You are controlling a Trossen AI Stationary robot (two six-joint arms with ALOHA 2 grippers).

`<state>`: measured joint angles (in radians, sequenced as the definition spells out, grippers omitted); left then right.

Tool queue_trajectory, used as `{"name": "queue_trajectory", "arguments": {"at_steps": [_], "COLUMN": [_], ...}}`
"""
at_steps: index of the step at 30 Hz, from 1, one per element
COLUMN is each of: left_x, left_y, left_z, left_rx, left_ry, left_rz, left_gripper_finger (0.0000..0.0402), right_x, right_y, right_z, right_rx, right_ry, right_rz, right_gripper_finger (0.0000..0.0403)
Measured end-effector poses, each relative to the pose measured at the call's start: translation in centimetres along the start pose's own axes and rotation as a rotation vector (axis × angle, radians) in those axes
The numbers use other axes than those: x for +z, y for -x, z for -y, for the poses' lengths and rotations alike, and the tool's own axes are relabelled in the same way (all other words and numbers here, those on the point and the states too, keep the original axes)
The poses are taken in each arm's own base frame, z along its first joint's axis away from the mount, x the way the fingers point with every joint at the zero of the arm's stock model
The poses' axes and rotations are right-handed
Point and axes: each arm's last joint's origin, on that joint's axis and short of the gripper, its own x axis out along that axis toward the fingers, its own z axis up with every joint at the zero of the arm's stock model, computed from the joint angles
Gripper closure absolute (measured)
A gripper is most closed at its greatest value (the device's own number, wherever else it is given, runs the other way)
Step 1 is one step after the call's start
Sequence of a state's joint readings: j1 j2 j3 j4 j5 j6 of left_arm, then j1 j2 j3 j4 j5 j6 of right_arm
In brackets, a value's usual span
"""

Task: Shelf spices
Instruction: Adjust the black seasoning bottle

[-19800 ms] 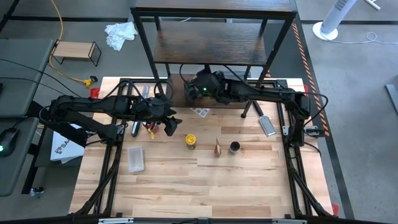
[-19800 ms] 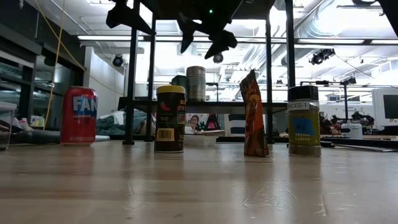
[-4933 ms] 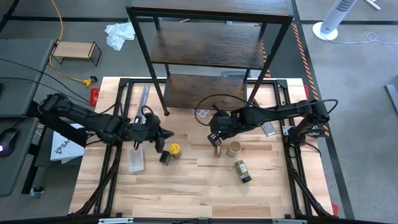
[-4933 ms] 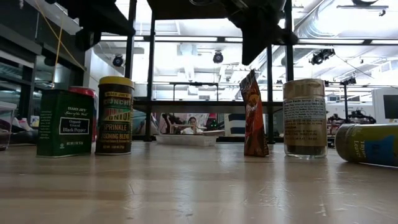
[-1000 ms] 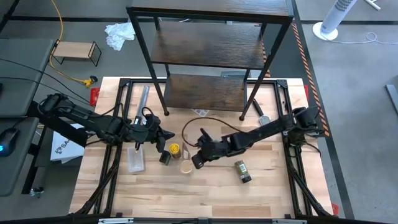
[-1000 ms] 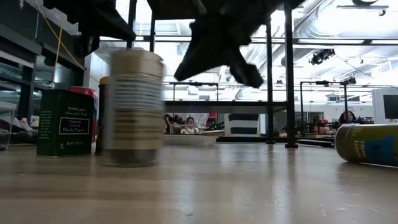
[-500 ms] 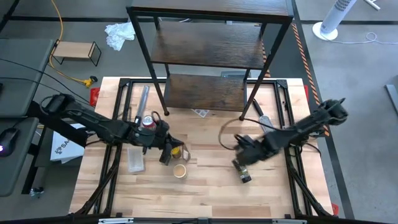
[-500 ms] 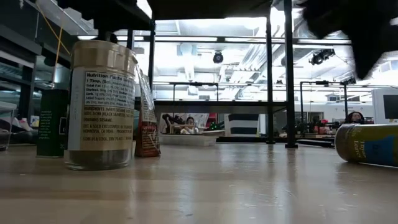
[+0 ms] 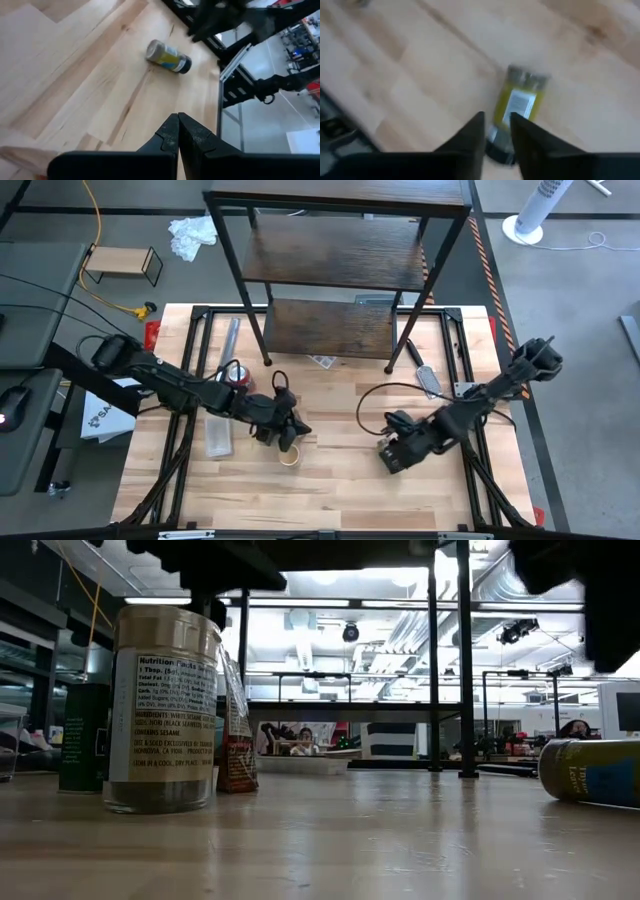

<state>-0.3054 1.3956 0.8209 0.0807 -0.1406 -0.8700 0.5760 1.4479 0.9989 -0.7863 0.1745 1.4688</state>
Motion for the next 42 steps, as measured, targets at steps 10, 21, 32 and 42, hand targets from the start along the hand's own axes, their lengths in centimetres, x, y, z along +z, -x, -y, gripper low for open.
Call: {"name": "queue_trajectory", "arguments": {"at_steps": [10,21,32,42], "left_x": [1.7,1.8,1.7,1.7], "left_y": [1.1,1.1,1.1,1.1], "left_z": [1.1,1.1,1.1,1.0], "left_rx": [-0.087,-0.083,-0.093,-0.076], "left_ry": [0.03,0.049,0.04,-0.005], "left_rz": [0.142,0.152,0.135,0.152], "left_gripper_finger": [0.0401,0.0401,0.0401,0.0401], "right_x": [1.2,-0.3,-4.5,-4.3], "right_y": [-3.0,-5.6,-8.1,-8.5], "right_z": [0.0,-0.3,-1.2,-0.9], "right_rx": [-0.094,-0.177,-0.196,-0.233], "right_ry": [-0.04,-0.136,-0.248,-0.283], "right_rz": [-0.106,-0.133,-0.188,-0.128], "right_gripper_finger": [0.0111,0.0038,0.0038,0.0044]}}
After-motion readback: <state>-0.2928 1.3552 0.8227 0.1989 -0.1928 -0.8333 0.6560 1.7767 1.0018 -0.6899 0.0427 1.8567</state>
